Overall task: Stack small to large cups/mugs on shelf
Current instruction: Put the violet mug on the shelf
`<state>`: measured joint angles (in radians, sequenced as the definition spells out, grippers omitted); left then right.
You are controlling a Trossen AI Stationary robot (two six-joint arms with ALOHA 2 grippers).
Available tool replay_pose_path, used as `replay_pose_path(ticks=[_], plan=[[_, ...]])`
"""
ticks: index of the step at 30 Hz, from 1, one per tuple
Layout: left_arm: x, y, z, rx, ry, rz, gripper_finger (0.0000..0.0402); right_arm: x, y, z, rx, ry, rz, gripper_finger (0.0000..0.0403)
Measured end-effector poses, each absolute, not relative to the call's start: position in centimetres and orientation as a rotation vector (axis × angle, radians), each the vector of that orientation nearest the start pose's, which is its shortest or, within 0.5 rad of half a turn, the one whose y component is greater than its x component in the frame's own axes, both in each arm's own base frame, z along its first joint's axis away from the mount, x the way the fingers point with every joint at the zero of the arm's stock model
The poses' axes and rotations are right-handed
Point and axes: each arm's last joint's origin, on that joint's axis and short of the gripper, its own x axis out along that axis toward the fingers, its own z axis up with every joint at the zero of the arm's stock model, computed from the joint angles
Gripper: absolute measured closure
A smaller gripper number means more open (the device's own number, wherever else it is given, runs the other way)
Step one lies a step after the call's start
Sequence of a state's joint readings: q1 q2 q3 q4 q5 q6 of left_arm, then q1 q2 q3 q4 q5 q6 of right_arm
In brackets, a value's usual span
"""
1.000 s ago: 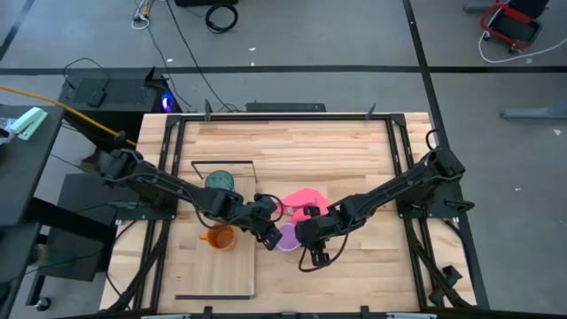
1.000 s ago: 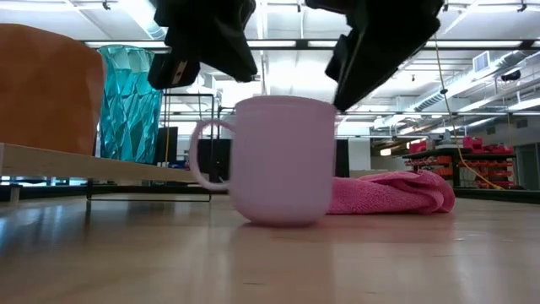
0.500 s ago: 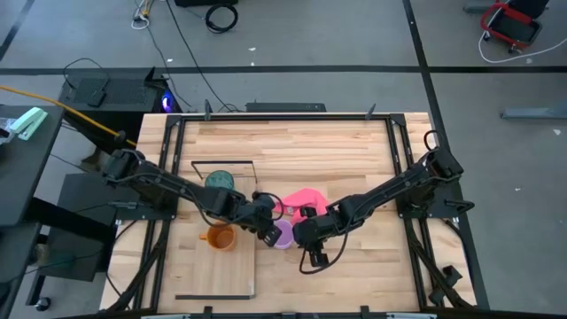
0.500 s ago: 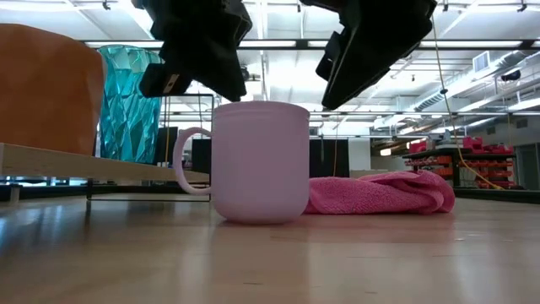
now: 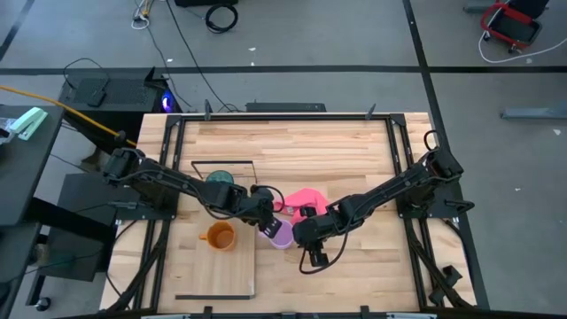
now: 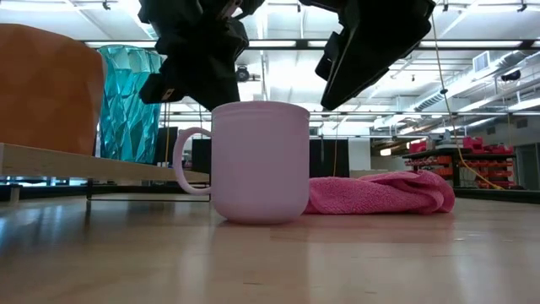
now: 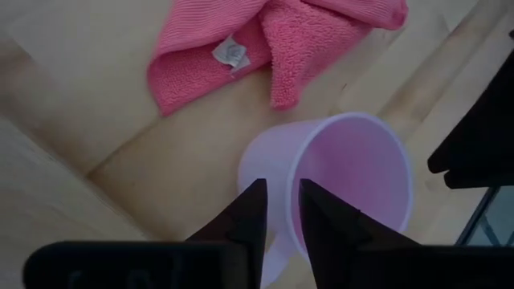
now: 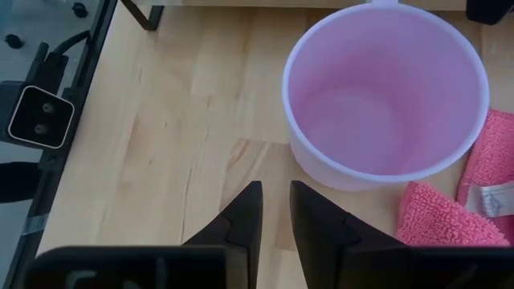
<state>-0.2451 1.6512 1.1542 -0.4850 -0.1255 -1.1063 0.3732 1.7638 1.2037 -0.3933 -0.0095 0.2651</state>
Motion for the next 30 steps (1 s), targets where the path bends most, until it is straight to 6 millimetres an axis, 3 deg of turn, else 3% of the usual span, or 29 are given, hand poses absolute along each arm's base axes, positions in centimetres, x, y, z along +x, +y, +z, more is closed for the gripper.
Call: replay_pose_path(ticks=[8, 15, 30], plan=[[32.9, -7.9, 22.2, -0.833, 0.918, 0.424, 0.0318, 34.5, 12.6, 20.5, 0.056, 0.962, 0.207, 0.033], [33.4, -8.2, 20.7, -0.846, 0.986, 0.407, 0.0311, 35.0, 11.5, 20.6, 0.063, 0.94, 0.185, 0.033], [33.5, -8.2, 20.6, -0.865, 1.002, 0.397, 0.0329, 35.1, 11.2, 20.6, 0.069, 0.943, 0.176, 0.033]])
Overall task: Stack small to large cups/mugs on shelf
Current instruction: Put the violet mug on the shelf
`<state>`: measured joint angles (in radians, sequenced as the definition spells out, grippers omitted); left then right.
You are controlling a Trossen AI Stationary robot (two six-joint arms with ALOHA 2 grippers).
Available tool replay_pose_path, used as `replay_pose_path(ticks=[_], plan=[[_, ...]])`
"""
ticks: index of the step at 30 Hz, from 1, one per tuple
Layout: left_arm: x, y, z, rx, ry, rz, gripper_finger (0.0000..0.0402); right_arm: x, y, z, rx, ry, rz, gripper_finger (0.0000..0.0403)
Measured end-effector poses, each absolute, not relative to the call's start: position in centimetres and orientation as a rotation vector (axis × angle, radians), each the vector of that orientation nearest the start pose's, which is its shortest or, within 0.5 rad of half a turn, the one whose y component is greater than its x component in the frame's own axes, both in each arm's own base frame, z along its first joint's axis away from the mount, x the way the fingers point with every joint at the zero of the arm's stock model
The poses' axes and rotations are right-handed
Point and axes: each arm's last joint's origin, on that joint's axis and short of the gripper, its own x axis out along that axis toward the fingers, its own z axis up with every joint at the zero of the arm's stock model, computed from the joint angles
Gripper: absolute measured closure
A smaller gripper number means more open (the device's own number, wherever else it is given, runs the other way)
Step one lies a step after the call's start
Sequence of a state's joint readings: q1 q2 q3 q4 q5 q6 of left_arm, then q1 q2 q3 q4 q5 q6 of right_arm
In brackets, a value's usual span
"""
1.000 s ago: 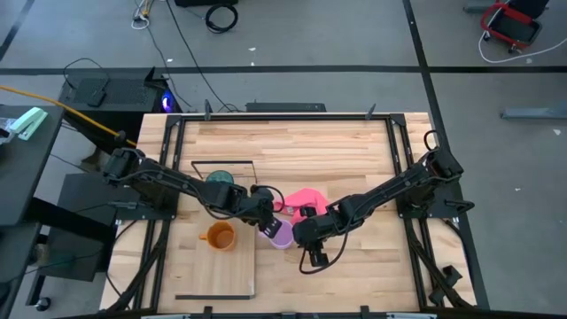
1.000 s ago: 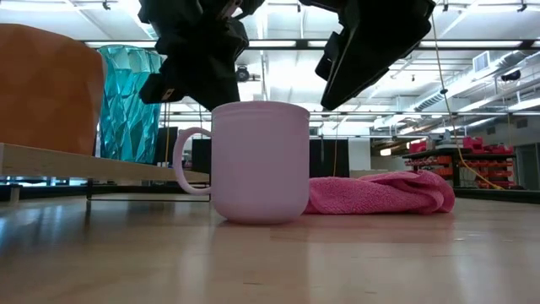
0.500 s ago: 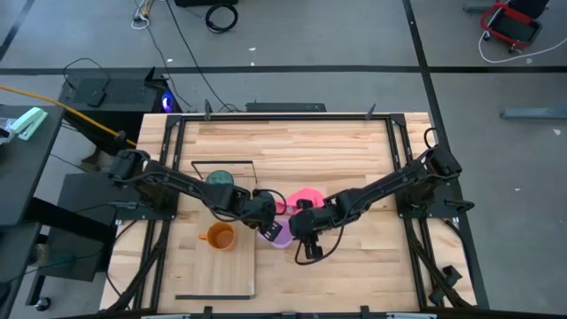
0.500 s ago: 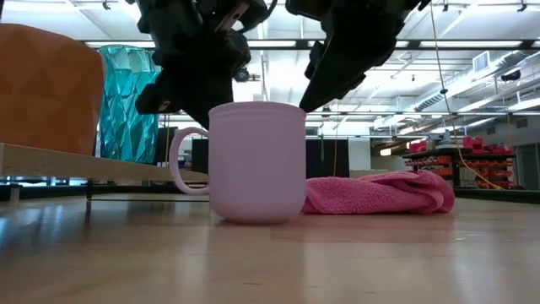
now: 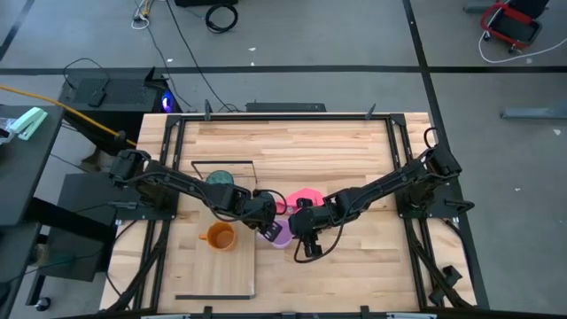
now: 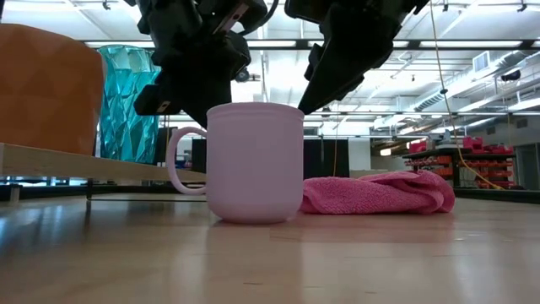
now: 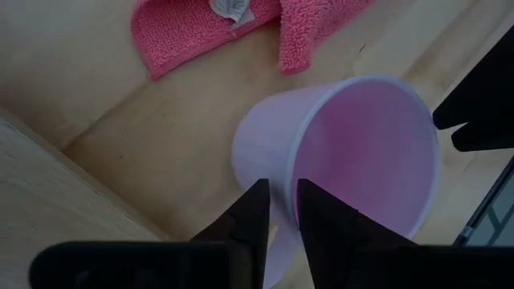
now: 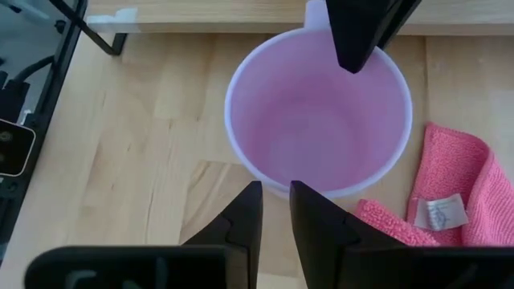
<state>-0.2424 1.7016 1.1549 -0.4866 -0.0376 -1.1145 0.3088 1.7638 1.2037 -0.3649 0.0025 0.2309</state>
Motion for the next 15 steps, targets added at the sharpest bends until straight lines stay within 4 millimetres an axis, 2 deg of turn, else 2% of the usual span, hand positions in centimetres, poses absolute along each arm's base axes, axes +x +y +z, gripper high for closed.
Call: replay_pose_path(ticks=[15], plan=[[33.44, -8.16, 20.57, -0.865, 1.005, 0.4, 0.0385, 35.16, 11.21, 20.66, 0.075, 0.935, 0.176, 0.033]])
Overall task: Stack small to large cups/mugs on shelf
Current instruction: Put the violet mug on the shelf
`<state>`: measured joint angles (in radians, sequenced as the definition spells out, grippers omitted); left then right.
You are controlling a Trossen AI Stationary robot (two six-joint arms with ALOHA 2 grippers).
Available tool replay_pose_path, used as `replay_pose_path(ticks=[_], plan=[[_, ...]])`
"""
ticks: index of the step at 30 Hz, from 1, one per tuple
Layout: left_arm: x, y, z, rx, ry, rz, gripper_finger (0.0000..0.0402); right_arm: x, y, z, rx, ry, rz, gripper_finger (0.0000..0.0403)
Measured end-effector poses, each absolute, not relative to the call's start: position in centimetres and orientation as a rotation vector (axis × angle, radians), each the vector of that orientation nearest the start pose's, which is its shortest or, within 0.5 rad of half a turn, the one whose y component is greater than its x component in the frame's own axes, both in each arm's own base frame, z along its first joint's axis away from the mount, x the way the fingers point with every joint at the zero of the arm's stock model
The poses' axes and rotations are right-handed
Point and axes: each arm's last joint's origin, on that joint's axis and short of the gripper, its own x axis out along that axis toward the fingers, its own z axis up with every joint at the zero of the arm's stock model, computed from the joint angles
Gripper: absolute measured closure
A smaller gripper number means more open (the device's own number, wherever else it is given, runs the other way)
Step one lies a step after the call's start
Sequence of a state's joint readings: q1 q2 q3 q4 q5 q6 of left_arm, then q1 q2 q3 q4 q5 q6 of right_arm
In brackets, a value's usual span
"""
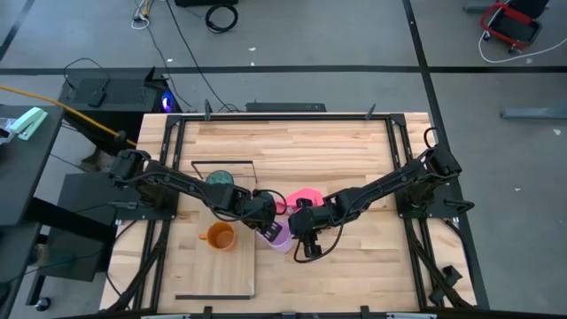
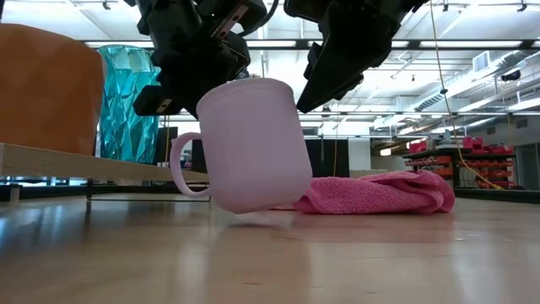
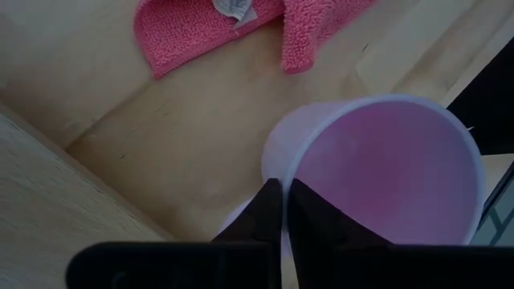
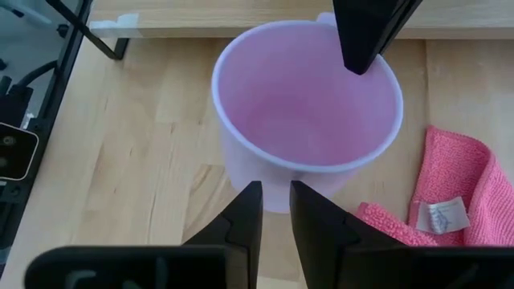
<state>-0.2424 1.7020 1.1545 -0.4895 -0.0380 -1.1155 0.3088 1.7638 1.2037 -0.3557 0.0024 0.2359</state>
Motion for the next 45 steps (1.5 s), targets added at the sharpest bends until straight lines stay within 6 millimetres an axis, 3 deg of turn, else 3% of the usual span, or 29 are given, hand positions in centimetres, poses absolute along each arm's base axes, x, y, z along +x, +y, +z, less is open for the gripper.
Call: replay_pose_path(ticks=[8, 12, 22, 27, 30, 38, 45], plan=[[33.5, -8.2, 20.8, -0.863, 1.005, 0.399, 0.0388, 34.9, 11.2, 20.9, 0.093, 0.943, 0.175, 0.033], [34.3, -8.4, 22.5, -0.855, 0.964, 0.354, 0.0391, 33.7, 11.2, 23.2, 0.136, 0.923, 0.184, 0.0334], [35.5, -8.8, 31.2, -0.74, 0.883, 0.281, 0.0391, 27.4, 11.6, 32.0, 0.135, 0.688, 0.246, 0.0355], [34.1, -9.5, 35.6, -0.679, 0.883, 0.329, 0.0391, 24.9, 11.3, 34.0, 0.143, 0.641, 0.173, 0.0359], [32.8, -10.2, 37.2, -0.659, 0.903, 0.386, 0.0391, 23.9, 11.2, 34.3, 0.168, 0.655, 0.136, 0.0359], [30.0, -12.9, 37.3, -0.721, 1.003, 0.508, 0.0391, 23.1, 11.8, 34.0, 0.192, 0.703, 0.124, 0.036], [27.9, -16.1, 37.0, -0.813, 1.096, 0.511, 0.0391, 23.1, 11.7, 34.0, 0.188, 0.706, 0.122, 0.036]])
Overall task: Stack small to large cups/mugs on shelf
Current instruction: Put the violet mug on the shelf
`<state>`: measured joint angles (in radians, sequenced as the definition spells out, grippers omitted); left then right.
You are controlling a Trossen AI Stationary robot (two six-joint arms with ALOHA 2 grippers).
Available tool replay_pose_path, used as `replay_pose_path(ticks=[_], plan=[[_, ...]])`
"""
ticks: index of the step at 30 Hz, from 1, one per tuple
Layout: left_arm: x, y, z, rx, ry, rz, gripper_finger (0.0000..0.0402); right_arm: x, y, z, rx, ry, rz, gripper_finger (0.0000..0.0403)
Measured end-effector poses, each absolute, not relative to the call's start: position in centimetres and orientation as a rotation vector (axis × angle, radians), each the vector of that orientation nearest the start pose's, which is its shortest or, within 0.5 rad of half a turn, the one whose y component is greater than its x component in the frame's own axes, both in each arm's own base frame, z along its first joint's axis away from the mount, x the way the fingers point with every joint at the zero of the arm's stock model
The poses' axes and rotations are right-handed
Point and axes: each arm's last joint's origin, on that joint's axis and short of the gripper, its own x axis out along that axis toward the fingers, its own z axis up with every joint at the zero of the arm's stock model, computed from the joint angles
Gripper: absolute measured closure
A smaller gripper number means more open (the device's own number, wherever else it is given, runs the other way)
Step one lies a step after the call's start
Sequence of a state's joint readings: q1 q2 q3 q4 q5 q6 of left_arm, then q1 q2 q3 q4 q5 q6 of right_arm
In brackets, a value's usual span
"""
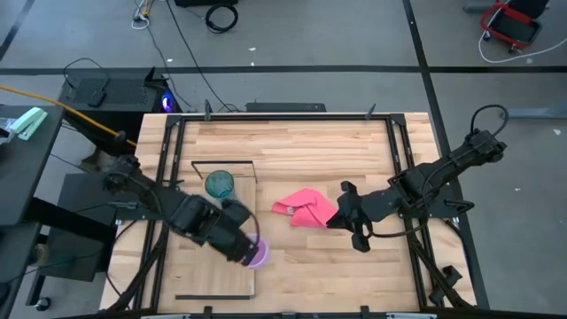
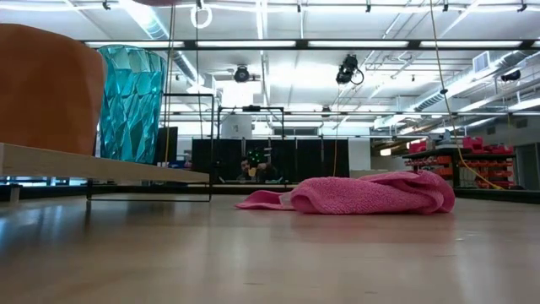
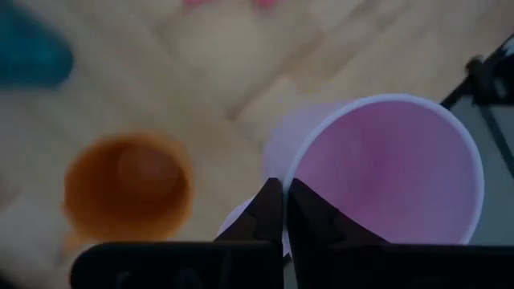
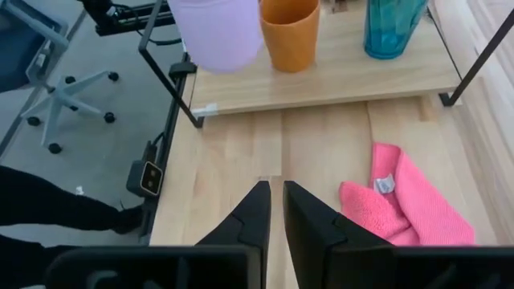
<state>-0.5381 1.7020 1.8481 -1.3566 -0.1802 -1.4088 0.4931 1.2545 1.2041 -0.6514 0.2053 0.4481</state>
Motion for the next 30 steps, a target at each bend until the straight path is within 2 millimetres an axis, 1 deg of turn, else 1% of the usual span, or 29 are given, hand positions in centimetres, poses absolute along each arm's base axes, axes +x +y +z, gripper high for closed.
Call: replay_pose_path(ticks=[7, 12, 14, 18, 22, 27, 30], plan=[[24.6, -18.9, 36.6, -0.827, 1.214, 0.596, 0.0391, 23.1, 11.7, 34.0, 0.186, 0.705, 0.123, 0.036], [22.5, -21.1, 36.4, -0.813, 1.244, 0.582, 0.039, 23.1, 11.7, 34.0, 0.186, 0.704, 0.121, 0.036], [21.9, -21.7, 35.8, -0.793, 1.259, 0.591, 0.0391, 23.1, 11.7, 34.0, 0.185, 0.703, 0.119, 0.036], [20.7, -22.7, 34.1, -0.726, 1.286, 0.626, 0.0391, 23.1, 11.7, 34.0, 0.185, 0.703, 0.119, 0.036], [20.2, -23.0, 32.0, -0.674, 1.278, 0.671, 0.0391, 23.1, 11.7, 34.0, 0.187, 0.703, 0.119, 0.036], [20.7, -23.6, 29.9, -0.694, 1.254, 0.639, 0.0391, 23.1, 11.7, 34.0, 0.212, 0.704, 0.11, 0.036], [20.9, -23.7, 29.0, -0.698, 1.219, 0.629, 0.0391, 23.1, 11.7, 34.0, 0.218, 0.704, 0.108, 0.036]])
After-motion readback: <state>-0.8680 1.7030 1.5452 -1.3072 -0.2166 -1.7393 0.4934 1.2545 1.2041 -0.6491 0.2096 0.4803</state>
